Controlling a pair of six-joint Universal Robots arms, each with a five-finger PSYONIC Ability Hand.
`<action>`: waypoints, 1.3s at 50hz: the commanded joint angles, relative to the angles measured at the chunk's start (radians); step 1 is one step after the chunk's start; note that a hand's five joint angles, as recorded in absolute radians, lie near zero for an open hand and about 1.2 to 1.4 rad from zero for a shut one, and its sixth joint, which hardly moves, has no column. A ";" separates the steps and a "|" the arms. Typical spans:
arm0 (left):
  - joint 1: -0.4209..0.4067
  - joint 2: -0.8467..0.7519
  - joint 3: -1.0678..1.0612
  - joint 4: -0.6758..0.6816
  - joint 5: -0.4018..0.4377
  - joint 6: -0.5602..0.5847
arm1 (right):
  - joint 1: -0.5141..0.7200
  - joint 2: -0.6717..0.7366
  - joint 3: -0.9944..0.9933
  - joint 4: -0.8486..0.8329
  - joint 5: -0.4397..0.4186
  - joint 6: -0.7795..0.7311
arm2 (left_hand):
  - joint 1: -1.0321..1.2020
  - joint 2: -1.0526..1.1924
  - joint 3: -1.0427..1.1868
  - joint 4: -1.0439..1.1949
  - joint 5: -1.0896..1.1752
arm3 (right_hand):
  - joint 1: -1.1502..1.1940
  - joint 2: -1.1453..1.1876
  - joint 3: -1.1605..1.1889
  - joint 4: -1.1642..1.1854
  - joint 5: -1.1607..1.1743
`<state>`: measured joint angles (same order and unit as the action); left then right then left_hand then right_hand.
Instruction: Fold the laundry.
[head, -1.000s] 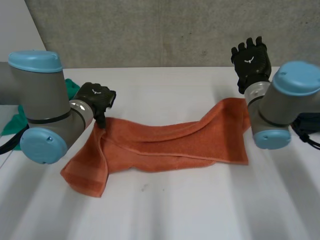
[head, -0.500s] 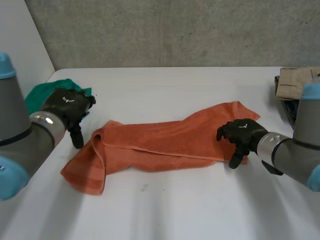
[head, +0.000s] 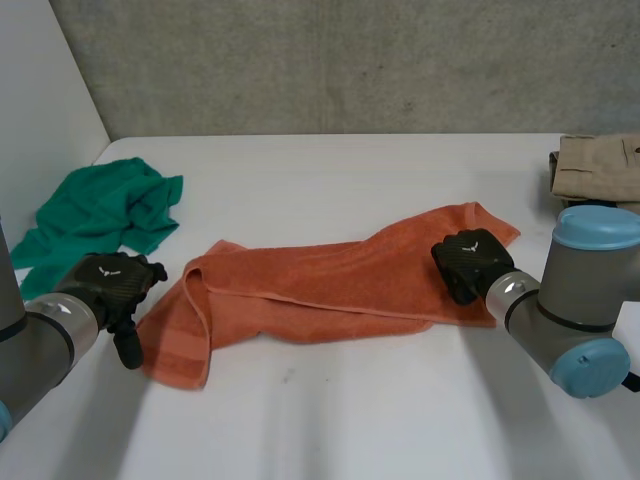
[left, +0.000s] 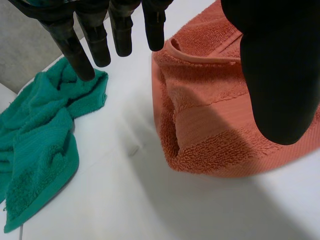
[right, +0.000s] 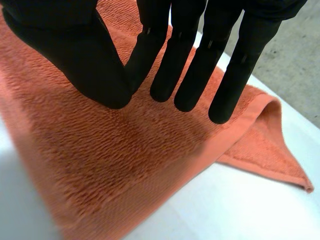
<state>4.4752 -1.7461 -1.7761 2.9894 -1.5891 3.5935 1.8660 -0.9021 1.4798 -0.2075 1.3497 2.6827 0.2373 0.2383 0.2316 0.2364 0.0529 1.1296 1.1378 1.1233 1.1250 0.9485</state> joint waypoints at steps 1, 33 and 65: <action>0.002 -0.029 -0.005 0.019 -0.002 0.021 | -0.007 -0.023 -0.003 -0.021 -0.009 0.011 | -0.012 -0.013 -0.006 -0.011 -0.002 | 0.267 0.258 0.273 0.271 0.273; 0.013 -0.107 -0.008 0.114 -0.009 0.123 | 0.002 -0.020 0.045 0.020 0.002 0.011 | 0.000 -0.001 0.005 0.001 0.010 | -0.421 -0.429 -0.414 -0.416 -0.414; 0.021 -0.110 -0.009 0.114 -0.008 0.123 | -0.021 0.005 -0.058 -0.044 0.011 0.009 | -0.003 -0.004 0.002 -0.002 0.007 | 0.267 0.258 0.273 0.271 0.273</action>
<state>4.4961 -1.8532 -1.7811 3.1033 -1.5931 3.7167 1.8578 -0.8634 1.4267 -0.2599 1.3674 2.6872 0.2373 0.2354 0.2316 0.2324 0.0530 1.1393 1.1763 1.1714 1.1762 0.9835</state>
